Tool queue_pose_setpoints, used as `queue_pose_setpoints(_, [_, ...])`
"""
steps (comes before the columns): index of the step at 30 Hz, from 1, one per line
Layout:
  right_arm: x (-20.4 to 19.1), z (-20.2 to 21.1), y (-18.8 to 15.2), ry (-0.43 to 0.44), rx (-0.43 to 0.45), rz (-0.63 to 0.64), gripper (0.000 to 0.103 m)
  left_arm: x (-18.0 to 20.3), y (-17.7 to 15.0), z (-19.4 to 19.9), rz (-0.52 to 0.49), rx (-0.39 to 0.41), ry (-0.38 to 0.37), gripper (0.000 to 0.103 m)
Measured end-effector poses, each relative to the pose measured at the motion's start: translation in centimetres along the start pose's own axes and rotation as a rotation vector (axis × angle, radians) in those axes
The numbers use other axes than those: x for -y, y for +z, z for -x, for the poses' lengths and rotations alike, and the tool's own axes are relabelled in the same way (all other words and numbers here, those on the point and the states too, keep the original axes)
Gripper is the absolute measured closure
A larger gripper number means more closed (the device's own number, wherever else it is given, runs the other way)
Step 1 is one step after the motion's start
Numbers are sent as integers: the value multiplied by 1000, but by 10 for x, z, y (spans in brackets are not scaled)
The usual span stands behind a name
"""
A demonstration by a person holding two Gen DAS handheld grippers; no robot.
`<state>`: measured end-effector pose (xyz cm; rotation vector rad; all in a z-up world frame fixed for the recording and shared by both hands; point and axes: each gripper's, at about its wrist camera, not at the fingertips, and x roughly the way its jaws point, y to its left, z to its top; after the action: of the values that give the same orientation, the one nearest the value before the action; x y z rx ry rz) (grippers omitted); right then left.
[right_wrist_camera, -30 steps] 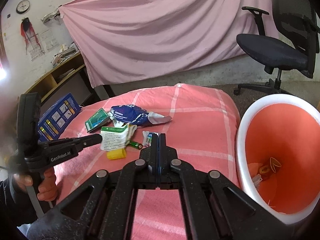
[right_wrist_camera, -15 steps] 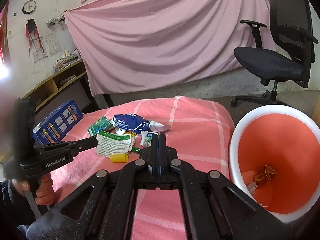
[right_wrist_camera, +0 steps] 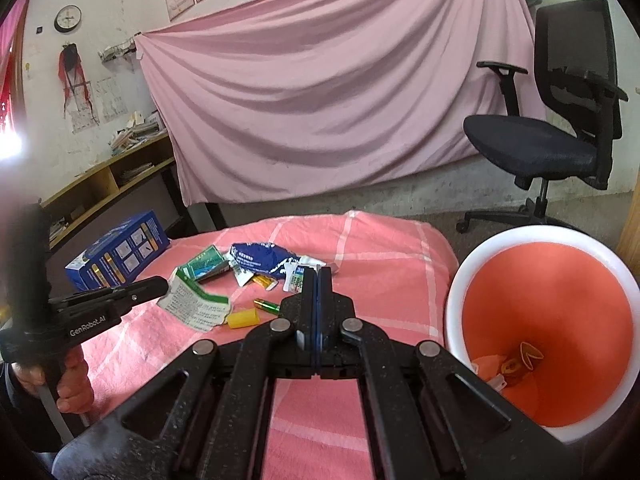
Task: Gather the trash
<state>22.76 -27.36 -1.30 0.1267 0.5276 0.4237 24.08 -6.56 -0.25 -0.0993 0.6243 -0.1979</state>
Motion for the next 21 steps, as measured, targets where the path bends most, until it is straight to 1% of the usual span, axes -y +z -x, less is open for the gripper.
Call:
queue_pose_setpoints(5, [0, 20, 4, -11, 93, 10, 83, 19, 10, 13, -38, 67, -8, 103])
queue_pose_setpoints(6, [1, 24, 5, -11, 109, 13, 83, 22, 12, 15, -42, 70, -16, 103])
queue_pose_setpoints(8, [3, 31, 5, -11, 135, 12, 83, 24, 13, 15, -51, 68, -10, 103])
queue_pose_setpoints(10, [5, 33, 5, -8, 135, 10, 83, 21, 10, 11, -54, 40, -8, 103])
queue_pose_setpoints(12, [6, 32, 4, -8, 119, 9, 83, 15, 6, 3, -44, -6, -6, 103])
queue_pose_setpoints(15, [11, 25, 0, 3, 72, -7, 83, -1, -3, -10, -26, -99, 10, 102])
queue_pose_setpoints(17, [14, 21, -1, 17, 44, -20, 83, -10, -9, -17, -18, -153, 31, 90])
queue_pose_setpoints(18, [15, 18, -2, 24, 29, -26, 83, -15, -12, -19, -10, -175, 31, 69])
queue_pose_setpoints(19, [15, 16, -3, 28, 17, -31, 83, -20, -14, -21, 3, -192, 34, 55])
queue_pose_setpoints(21, [16, 12, -4, 32, -3, -37, 83, -28, -18, -26, 28, -211, 37, 55])
